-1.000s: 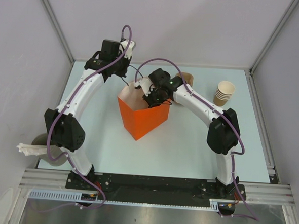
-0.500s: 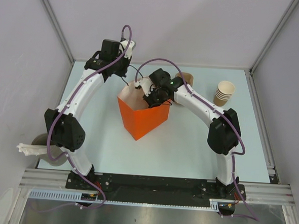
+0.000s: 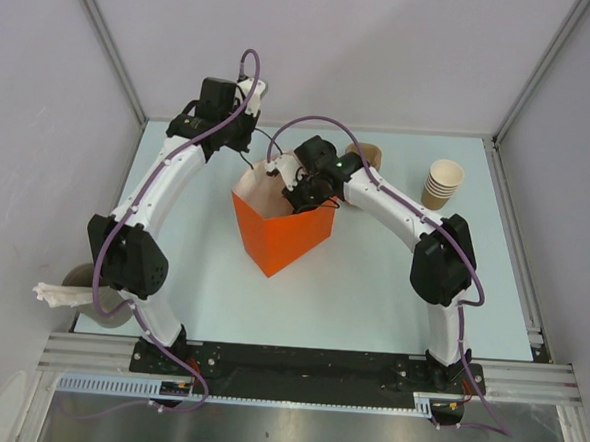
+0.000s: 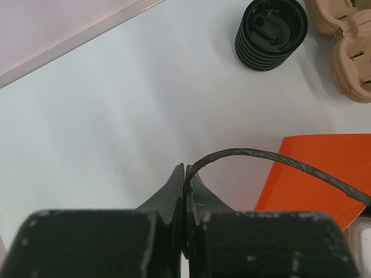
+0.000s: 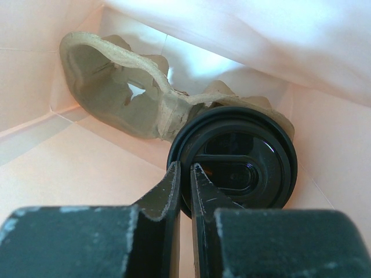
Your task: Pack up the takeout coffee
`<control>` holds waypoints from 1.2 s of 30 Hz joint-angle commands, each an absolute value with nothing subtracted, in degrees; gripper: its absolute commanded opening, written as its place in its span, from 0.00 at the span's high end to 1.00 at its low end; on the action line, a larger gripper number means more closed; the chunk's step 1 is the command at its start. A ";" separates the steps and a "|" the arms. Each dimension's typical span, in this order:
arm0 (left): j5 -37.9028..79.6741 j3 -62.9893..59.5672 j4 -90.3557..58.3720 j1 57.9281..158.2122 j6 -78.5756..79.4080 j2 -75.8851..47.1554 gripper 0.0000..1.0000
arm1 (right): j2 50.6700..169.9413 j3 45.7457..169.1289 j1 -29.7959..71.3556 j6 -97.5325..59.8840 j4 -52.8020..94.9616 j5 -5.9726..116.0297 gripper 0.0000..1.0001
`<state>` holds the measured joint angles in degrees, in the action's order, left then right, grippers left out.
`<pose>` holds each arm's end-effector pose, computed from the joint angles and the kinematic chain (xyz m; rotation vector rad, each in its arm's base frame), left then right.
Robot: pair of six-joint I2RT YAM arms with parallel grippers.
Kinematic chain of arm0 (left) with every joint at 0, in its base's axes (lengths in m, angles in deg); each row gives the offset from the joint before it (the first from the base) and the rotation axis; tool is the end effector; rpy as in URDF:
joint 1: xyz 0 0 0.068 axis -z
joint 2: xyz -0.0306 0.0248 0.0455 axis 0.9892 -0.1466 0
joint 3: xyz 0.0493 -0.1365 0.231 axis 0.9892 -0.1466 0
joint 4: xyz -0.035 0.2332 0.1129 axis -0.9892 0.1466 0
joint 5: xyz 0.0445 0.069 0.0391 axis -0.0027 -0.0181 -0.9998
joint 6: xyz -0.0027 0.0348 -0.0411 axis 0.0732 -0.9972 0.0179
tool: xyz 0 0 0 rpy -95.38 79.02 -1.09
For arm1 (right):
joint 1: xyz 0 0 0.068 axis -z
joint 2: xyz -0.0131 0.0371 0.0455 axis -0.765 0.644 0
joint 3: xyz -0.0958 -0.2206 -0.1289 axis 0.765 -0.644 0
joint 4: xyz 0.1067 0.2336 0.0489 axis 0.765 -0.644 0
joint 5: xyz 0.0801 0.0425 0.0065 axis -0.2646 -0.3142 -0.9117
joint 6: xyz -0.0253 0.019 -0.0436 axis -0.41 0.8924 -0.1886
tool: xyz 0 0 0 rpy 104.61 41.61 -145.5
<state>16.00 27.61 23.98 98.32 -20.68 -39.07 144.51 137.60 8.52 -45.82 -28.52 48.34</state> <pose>0.3805 -0.1167 0.3740 0.5341 2.1442 -0.1353 0.3235 0.2969 0.2774 -1.4235 2.2144 0.4562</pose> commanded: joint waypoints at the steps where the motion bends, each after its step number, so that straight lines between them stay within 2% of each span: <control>1: 16.31 30.01 24.08 98.62 -20.48 -39.24 1.00 | 144.27 136.57 9.13 -46.65 -27.90 50.01 1.00; 10: 16.49 30.01 24.17 98.62 -20.48 -39.15 1.00 | 144.71 136.83 9.30 -46.30 -28.07 49.93 1.00; 36: 16.40 29.83 23.90 98.71 -20.39 -38.71 1.00 | 153.41 150.01 8.77 -47.43 -41.25 50.28 1.00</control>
<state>16.02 27.61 23.98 98.32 -20.68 -39.07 150.32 147.66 8.61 -46.13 -36.85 48.25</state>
